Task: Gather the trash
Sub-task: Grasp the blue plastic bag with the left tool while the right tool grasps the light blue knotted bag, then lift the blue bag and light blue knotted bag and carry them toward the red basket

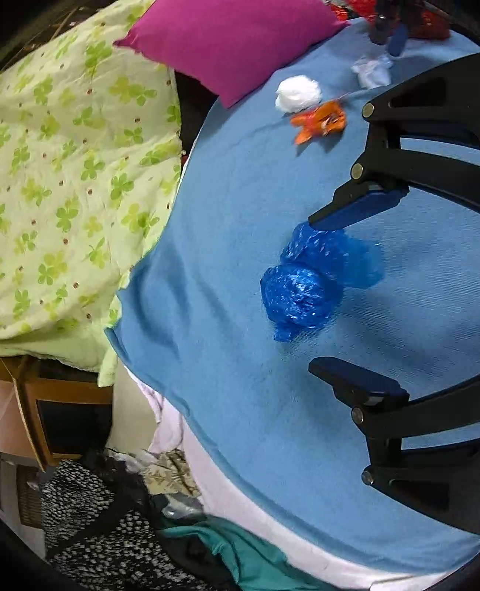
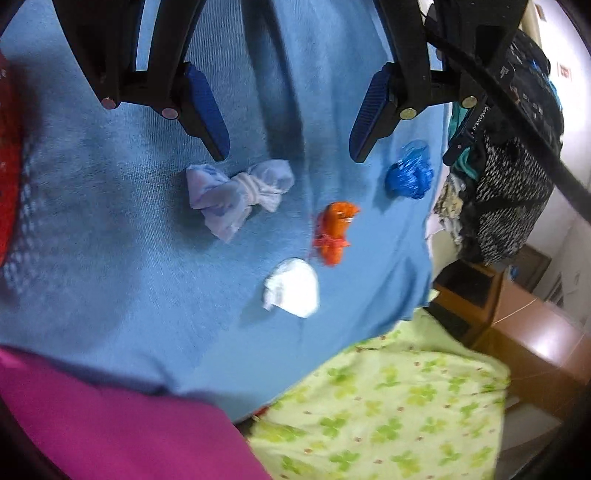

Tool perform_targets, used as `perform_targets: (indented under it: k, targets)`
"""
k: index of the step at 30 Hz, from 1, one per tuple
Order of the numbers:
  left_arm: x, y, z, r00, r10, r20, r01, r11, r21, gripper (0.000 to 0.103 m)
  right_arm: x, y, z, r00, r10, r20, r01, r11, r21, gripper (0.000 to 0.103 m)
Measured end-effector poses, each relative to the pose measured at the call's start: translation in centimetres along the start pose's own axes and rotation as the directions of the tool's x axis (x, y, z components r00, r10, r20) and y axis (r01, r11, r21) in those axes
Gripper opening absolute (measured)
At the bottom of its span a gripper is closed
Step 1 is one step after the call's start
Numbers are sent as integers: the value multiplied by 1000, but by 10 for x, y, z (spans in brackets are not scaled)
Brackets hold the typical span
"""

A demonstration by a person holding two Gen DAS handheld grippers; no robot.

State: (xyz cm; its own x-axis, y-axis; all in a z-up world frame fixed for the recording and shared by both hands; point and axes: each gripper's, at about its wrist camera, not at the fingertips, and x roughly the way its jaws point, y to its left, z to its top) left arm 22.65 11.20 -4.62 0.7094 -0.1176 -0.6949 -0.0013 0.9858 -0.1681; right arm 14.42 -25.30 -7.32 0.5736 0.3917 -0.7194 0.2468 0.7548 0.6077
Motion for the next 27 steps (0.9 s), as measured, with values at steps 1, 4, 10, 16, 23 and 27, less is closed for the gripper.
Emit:
perform_targets:
  k: [1, 4, 10, 16, 23, 27]
  targets:
    - [5, 0, 2, 1000, -3, -10, 3, 1000, -15, 71, 5, -4, 2, 1000, 3, -8, -3, 1000, 23, 71]
    - [21, -2, 9, 999, -12, -30, 10, 999, -43, 71, 15, -14, 11, 1000, -7, -8, 8, 996, 92, 71]
    - [52, -5, 14, 995, -39, -90, 31, 995, -93, 71, 32, -23, 27, 999, -50, 13, 47, 984, 169, 71]
    - [64, -2, 15, 993, -71, -91, 58, 989, -139, 71, 45, -3, 35, 986, -160, 39, 158, 986, 60, 53]
    - [67, -6, 14, 993, -88, -82, 75, 987, -145, 50, 53, 22, 28, 950, -302, 78, 310, 937, -161, 35]
    - [54, -27, 13, 994, -95, -57, 90, 993, -75, 40, 43, 21, 26, 956, -277, 96, 290, 940, -178, 34]
